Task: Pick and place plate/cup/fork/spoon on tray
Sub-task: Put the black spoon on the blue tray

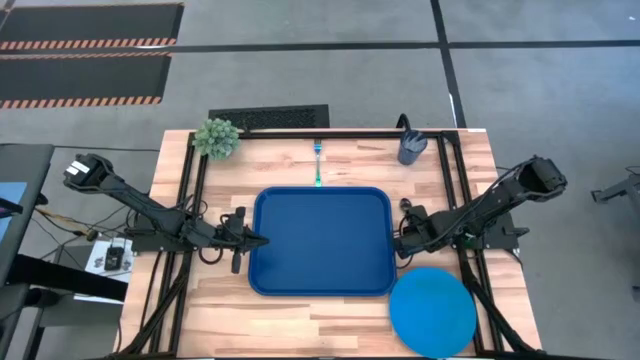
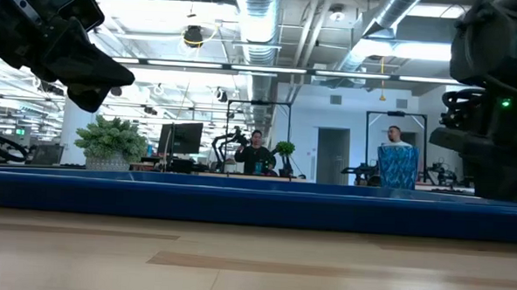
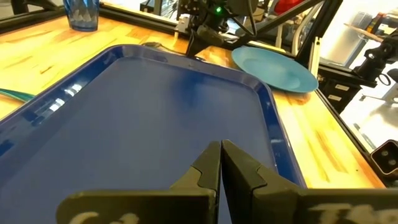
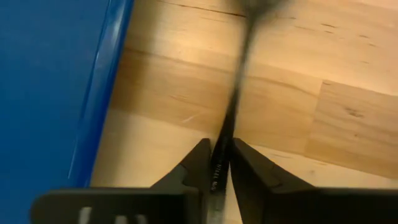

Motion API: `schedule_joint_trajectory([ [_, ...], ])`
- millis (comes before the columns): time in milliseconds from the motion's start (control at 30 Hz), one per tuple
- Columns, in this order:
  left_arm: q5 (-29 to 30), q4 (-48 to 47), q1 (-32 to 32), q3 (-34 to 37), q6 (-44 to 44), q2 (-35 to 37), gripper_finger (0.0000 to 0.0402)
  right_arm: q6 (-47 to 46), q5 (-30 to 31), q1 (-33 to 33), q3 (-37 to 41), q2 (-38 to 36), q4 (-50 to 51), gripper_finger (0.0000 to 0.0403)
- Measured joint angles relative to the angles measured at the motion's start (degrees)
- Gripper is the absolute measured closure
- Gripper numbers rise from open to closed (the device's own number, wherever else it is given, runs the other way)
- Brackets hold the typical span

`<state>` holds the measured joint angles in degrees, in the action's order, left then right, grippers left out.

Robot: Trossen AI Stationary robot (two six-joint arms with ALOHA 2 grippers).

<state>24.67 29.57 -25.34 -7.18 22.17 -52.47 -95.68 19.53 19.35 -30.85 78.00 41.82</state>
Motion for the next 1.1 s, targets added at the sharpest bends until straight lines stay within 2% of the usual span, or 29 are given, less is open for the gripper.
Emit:
schedule_joint_trajectory([
  [233, -0.01, 0.82, 0.00, -0.02, 0.07, 0.00, 0.0401, 1.64, 0.16, 0.01, 0.00, -0.02, 0.05, 0.0369],
  [567, -0.02, 1.02, 0.00, -0.04, 0.09, 0.00, 0.0402, 4.11, -0.04, 0.28, 0.31, -2.43, 1.06, 0.0368],
  [867, -0.04, 1.19, 0.00, -0.04, -0.44, 0.00, 0.0402, 7.27, -0.14, 1.17, 0.26, -10.93, 3.28, 0.0371],
  [967, -0.04, 1.31, 0.00, -0.04, -1.05, 0.00, 0.0401, 9.99, 2.52, 2.68, 0.24, -14.11, 0.52, 0.0373],
  [1100, -0.12, 2.29, 0.00, -0.04, -2.25, 0.00, 0.0401, 15.85, 9.46, 5.55, 0.18, -16.31, -7.47, 0.0378],
])
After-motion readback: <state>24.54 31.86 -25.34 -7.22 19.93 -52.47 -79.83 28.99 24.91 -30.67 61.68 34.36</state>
